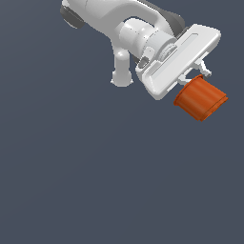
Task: Pick up the object and move it to a goal position.
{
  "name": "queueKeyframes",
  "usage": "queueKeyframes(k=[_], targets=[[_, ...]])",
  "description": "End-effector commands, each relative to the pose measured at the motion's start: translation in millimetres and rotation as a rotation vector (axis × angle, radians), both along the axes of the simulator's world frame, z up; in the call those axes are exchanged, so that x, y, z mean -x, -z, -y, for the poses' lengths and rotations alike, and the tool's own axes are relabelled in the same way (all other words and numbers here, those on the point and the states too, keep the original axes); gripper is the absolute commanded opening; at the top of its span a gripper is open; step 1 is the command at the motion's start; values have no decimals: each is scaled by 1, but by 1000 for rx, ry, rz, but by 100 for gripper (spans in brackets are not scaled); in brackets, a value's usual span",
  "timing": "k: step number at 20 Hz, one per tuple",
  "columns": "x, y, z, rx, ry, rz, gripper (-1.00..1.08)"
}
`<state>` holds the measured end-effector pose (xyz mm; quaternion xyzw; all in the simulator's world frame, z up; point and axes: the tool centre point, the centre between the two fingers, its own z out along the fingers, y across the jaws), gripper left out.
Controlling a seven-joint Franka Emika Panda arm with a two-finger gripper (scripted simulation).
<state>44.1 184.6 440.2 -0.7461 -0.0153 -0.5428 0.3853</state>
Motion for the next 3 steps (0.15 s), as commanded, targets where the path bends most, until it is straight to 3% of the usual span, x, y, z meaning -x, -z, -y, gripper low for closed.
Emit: queueKeyframes(k=[1,3], targets=[[2,-3,-1,-2,-6,12,-100],[2,-3,-1,-2,-7,12,-100]])
